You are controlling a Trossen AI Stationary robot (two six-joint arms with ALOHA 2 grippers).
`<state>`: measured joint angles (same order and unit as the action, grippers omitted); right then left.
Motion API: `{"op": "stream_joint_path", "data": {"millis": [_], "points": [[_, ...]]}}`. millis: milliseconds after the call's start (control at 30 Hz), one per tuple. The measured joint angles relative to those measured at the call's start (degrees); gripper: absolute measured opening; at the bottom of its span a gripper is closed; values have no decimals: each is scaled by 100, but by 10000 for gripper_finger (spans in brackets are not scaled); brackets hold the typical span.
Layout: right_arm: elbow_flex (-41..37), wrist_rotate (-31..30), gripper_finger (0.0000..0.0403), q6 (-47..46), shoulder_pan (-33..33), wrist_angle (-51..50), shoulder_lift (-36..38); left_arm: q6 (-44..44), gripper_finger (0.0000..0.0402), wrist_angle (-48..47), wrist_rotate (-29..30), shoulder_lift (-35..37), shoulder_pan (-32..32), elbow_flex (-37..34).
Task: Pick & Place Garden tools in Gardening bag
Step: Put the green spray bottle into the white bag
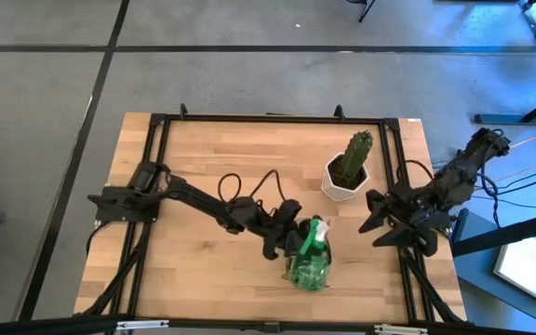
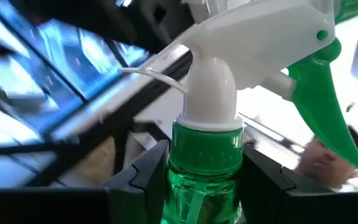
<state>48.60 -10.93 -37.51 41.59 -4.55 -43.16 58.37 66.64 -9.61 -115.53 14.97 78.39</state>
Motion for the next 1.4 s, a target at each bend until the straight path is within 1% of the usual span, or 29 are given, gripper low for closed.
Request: {"op": "stream_joint_path", "data": {"millis": [133,233,333,433,500,633,767,833,900,1000,1167,1400], "points": [[0,203,210,200,-377,-26,-20,853,146,282,-351,-247,-58,-3],[0,725,207,198,-786,67,-139,1222,146,294,-569,-329,-55,0],[0,1414,207,124,-1160,62,-371,1336,146,500,-616,-341,-45,2],[0,1884,207,88,-1469,184,-666,1342,146,656,-658,-334,-51,128],[0,2259,207,89,-1633,612,-874,1351,146,595,-736,-337,-55,227],[0,3038,207,86,-1928,1833,-1240,1344,146,470,-901,-337,-53,426],[0,3219,207,31,-2199,2271,-1427,1348,146,435,-958,-337,-51,494],[0,3438,207,-96,-2319,2408,-1525,1377,146,438,-988,-337,-51,494],[0,3711,207,-215,-2397,2716,-1659,1412,146,434,-1002,-335,-45,494],[0,3962,207,-363,-2417,3162,-1845,1412,146,433,-1071,-334,-38,494],[0,3977,207,-376,-2457,3354,-2030,1465,146,427,-1200,-328,-58,494],[0,3856,207,-156,-2580,3247,-2142,1543,146,394,-1194,-328,-78,494]]}}
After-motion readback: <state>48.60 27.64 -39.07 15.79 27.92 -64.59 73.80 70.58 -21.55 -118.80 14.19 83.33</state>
